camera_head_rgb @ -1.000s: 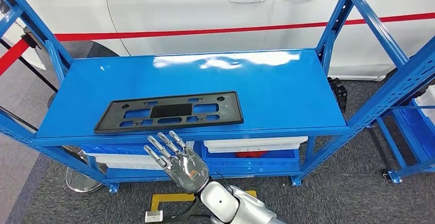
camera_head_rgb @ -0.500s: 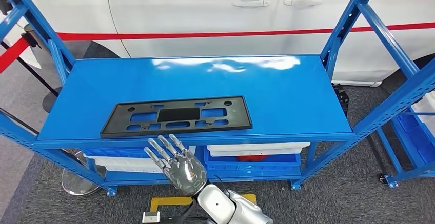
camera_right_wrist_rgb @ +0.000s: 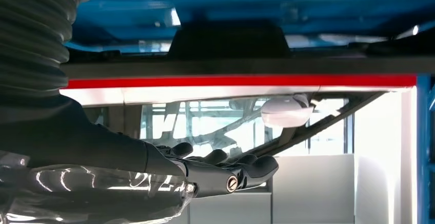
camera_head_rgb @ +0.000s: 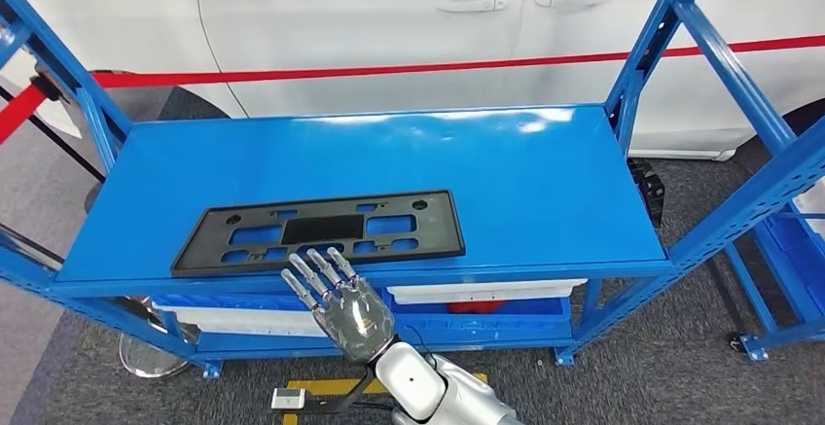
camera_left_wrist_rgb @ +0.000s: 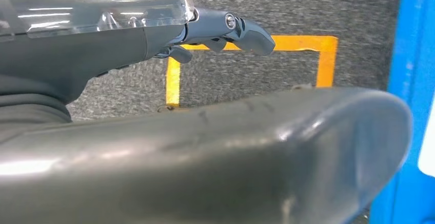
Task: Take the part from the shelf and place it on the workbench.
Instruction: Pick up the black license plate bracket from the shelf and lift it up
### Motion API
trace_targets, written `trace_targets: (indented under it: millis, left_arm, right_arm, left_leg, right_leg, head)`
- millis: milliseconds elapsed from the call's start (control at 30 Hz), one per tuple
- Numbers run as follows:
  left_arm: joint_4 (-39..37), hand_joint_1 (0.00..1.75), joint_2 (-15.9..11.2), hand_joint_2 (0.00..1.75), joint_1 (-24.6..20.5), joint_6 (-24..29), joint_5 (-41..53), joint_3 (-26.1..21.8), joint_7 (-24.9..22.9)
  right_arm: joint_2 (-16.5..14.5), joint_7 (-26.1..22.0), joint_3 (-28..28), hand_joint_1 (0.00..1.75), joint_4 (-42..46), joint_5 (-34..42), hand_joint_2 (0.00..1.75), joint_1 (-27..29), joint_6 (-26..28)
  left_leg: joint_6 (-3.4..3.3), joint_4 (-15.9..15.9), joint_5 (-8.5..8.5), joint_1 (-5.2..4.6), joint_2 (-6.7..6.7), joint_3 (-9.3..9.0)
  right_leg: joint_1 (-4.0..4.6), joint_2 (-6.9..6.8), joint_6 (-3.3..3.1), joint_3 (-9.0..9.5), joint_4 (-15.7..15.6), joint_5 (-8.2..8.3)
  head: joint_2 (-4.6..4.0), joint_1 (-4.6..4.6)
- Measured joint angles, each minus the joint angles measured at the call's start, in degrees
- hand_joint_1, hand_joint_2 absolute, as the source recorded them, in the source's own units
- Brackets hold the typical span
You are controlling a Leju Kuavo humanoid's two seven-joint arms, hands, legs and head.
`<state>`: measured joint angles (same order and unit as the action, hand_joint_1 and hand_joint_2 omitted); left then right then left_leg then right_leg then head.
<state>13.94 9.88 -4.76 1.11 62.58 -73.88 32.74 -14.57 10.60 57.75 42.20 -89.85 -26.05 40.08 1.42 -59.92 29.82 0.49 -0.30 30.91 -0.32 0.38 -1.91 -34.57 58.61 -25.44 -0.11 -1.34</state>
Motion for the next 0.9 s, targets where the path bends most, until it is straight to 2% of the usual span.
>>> trace_targets:
  millis: [33, 100, 133, 167, 200, 233, 267, 300, 333, 400, 467, 500, 533, 600, 633, 667, 700, 767, 800, 833, 900]
  left_arm:
    - [0.00, 0.00, 0.00, 0.00, 0.00, 0.00, 0.00, 0.01, 0.01]
    - [0.00, 0.00, 0.00, 0.00, 0.05, -0.01, 0.01, 0.03, -0.02]
    - [0.00, 0.00, 0.00, 0.00, 0.13, -0.02, 0.03, 0.04, -0.07]
    - [0.00, 0.00, 0.00, 0.00, 0.23, -0.07, 0.11, 0.04, -0.13]
    - [0.00, 0.00, 0.00, 0.00, 0.29, -0.12, 0.20, 0.04, -0.19]
    - [0.00, 0.00, -0.01, 0.00, 0.33, -0.17, 0.27, 0.04, -0.22]
    - [0.00, 0.00, -0.03, 0.00, 0.33, -0.21, 0.33, 0.04, -0.25]
    - [0.00, 0.00, -0.05, 0.00, 0.28, -0.22, 0.33, 0.04, -0.25]
    - [-0.01, 0.00, -0.07, 0.00, 0.22, -0.23, 0.34, 0.05, -0.26]
    - [-0.01, 0.00, -0.07, 0.00, 0.16, -0.27, 0.35, 0.07, -0.26]
    - [-0.02, 0.00, 0.01, 0.00, 0.30, -0.37, 0.35, 0.08, -0.27]
    - [-0.02, 0.00, 0.04, 0.00, 0.34, -0.44, 0.35, 0.09, -0.26]
    - [-0.02, 0.00, 0.07, 0.00, 0.34, -0.51, 0.35, 0.09, -0.26]
    - [-0.02, 0.00, 0.07, 0.00, 0.29, -0.63, 0.35, 0.09, -0.27]
    - [-0.02, 0.00, 0.07, 0.00, 0.30, -0.67, 0.36, 0.09, -0.28]
    - [-0.02, 0.00, 0.08, 0.00, 0.35, -0.70, 0.37, 0.09, -0.31]
    - [-0.03, 0.00, 0.10, 0.00, 0.39, -0.72, 0.38, 0.09, -0.35]
    - [-0.05, 0.00, 0.22, 0.00, 0.42, -0.72, 0.40, 0.09, -0.40]
    - [-0.06, 0.00, 0.28, 0.00, 0.38, -0.72, 0.40, 0.09, -0.42]
    - [-0.07, 0.00, 0.32, 0.00, 0.33, -0.72, 0.41, 0.09, -0.42]
    - [-0.06, 0.00, 0.34, 0.00, 0.22, -0.73, 0.43, 0.09, -0.45]
  right_arm:
    - [-0.16, 0.00, -0.03, 0.00, -0.06, 0.00, 1.75, -0.04, 0.01]
    - [-0.29, 0.00, -0.04, 0.00, -0.32, 0.00, 1.75, -0.05, -0.01]
    - [-0.34, -0.01, -0.05, 0.00, -0.49, 0.00, 1.75, -0.02, -0.01]
    - [-0.40, -0.02, -0.07, 0.00, -0.68, 0.00, 1.75, 0.00, -0.02]
    - [-0.51, -0.07, -0.11, 0.00, -0.83, 0.00, 1.75, -0.01, -0.02]
    - [-0.67, -0.13, -0.18, 0.00, -0.94, 0.00, 1.75, -0.04, -0.02]
    - [-0.83, -0.19, -0.25, 0.00, -1.03, 0.00, 1.75, -0.10, -0.02]
    - [-0.99, -0.25, -0.33, 0.00, -1.09, 0.00, 1.75, -0.19, -0.02]
    - [-1.15, -0.28, -0.40, 0.00, -1.15, 0.00, 1.75, -0.27, -0.02]
    - [-1.36, -0.35, -0.54, 0.00, -1.30, 0.00, 1.75, -0.39, -0.01]
    - [-1.54, -0.39, -0.73, 0.00, -1.40, 0.00, 1.75, -0.47, 0.01]
    - [-1.61, -0.42, -0.85, 0.00, -1.43, 0.00, 1.75, -0.58, 0.01]
    - [-1.64, -0.45, -0.96, 0.00, -1.50, 0.01, 1.75, -0.67, 0.01]
    - [-1.63, -0.50, -1.08, 0.00, -1.77, 0.02, 1.75, -0.72, 0.01]
    - [-1.61, -0.51, -1.09, 0.00, -1.96, 0.02, 1.75, -0.67, 0.01]
    - [-1.61, -0.55, -1.09, 0.00, -2.16, 0.02, 1.75, -0.64, 0.01]
    - [-1.62, -0.60, -1.10, 0.00, -2.33, 0.01, 1.75, -0.66, 0.01]
    - [-1.70, -0.72, -1.14, 0.00, -2.66, 0.01, 1.75, -0.77, 0.01]
    - [-1.79, -0.78, -1.16, 0.00, -2.81, 0.02, 1.75, -0.85, 0.01]
    - [-1.89, -0.82, -1.19, 0.00, -2.95, 0.02, 1.75, -0.92, 0.01]
    - [-2.14, -0.95, -1.25, 0.00, -3.20, 0.07, 1.75, -1.03, 0.01]
  left_leg:
    - [0.27, -2.92, 1.35, 0.10, 0.02, 1.47]
    - [0.70, -10.88, 4.13, 0.22, 0.04, 6.01]
    - [0.76, -13.49, 4.37, 0.24, 0.04, 7.83]
    - [0.68, -13.86, 3.34, 0.22, 0.04, 8.60]
    - [0.47, -11.64, 1.15, 0.18, 0.04, 8.04]
    - [0.09, -7.68, -1.64, 0.11, 0.04, 6.63]
    - [-0.34, -3.85, -3.59, -0.05, 0.05, 5.02]
    - [-0.78, -0.66, -4.72, -0.27, 0.05, 3.68]
    - [-1.14, 1.17, -5.04, -0.48, 0.06, 2.90]
    - [-1.60, 2.10, -4.61, -0.69, 0.02, 2.53]
    - [-2.03, 2.78, -4.66, -0.31, 0.04, 1.92]
    - [-2.26, 3.18, -4.68, -0.11, 0.08, 1.50]
    - [-2.51, 3.40, -4.62, 0.01, 0.12, 1.15]
    - [-2.84, 3.39, -4.22, -0.03, 0.13, 0.80]
    - [-2.90, 3.34, -3.97, -0.04, 0.12, 0.62]
    - [-2.86, 3.29, -3.68, -0.03, 0.08, 0.35]
    - [-2.77, 3.23, -3.33, -0.02, 0.02, -0.04]
    - [-2.37, 3.06, -2.40, -0.05, -0.09, -0.97]
    - [-2.04, 2.85, -1.90, -0.14, -0.13, -1.25]
    - [-1.70, 2.73, -1.52, -0.24, -0.13, -1.37]
    - [-1.03, 2.73, -1.05, -0.33, -0.08, -1.42]
  right_leg:
    - [-0.04, -0.05, -0.22, 0.26, -0.05, -0.17]
    - [0.05, -0.08, -0.51, 0.57, -0.01, -0.58]
    - [0.12, -0.02, -0.55, 0.75, 0.02, -0.80]
    - [0.20, 0.07, -0.57, 1.04, 0.04, -1.03]
    - [0.27, 0.16, -0.54, 1.44, 0.05, -1.28]
    - [0.34, 0.24, -0.48, 1.92, 0.03, -1.57]
    - [0.45, 0.25, -0.36, 2.32, 0.00, -1.84]
    - [0.50, 0.27, -0.15, 2.52, 0.00, -2.07]
    - [0.52, 0.26, 0.11, 2.57, -0.03, -2.21]
    - [0.50, 0.25, 0.74, 2.56, -0.16, -2.35]
    - [0.52, 0.16, 1.37, 2.59, 0.34, -2.89]
    - [0.53, 0.11, 1.67, 1.97, 1.83, -3.73]
    - [0.44, 0.05, 1.91, 0.53, 4.67, -5.07]
    - [0.23, -0.02, 2.29, -4.06, 12.48, -7.97]
    - [0.12, -0.04, 2.44, -6.10, 15.44, -8.48]
    - [0.01, -0.06, 2.54, -7.20, 16.37, -7.78]
    - [-0.09, -0.09, 2.57, -7.09, 14.95, -5.88]
    - [-0.22, -0.20, 2.40, -4.30, 7.67, -0.97]
    - [-0.20, -0.24, 2.18, -2.79, 4.14, 0.44]
    - [-0.12, -0.22, 1.89, -1.83, 1.93, 0.97]
    - [0.12, -0.05, 1.17, -1.38, 0.83, 0.34]
  head:
    - [0.00, -0.07]
    - [0.00, -0.11]
    - [0.00, -0.11]
    - [0.00, -0.11]
    - [0.00, -0.11]
    - [0.00, -0.10]
    - [0.00, -0.06]
    - [0.00, -0.08]
    - [0.00, -0.06]
    - [0.00, -0.08]
    - [0.00, -0.02]
    - [0.00, 0.02]
    - [0.00, 0.06]
    - [0.00, 0.10]
    - [0.00, 0.11]
    - [0.00, 0.11]
    - [0.00, 0.11]
    - [0.00, 0.11]
    - [0.00, 0.12]
    - [0.00, 0.10]
    - [0.00, 0.09]
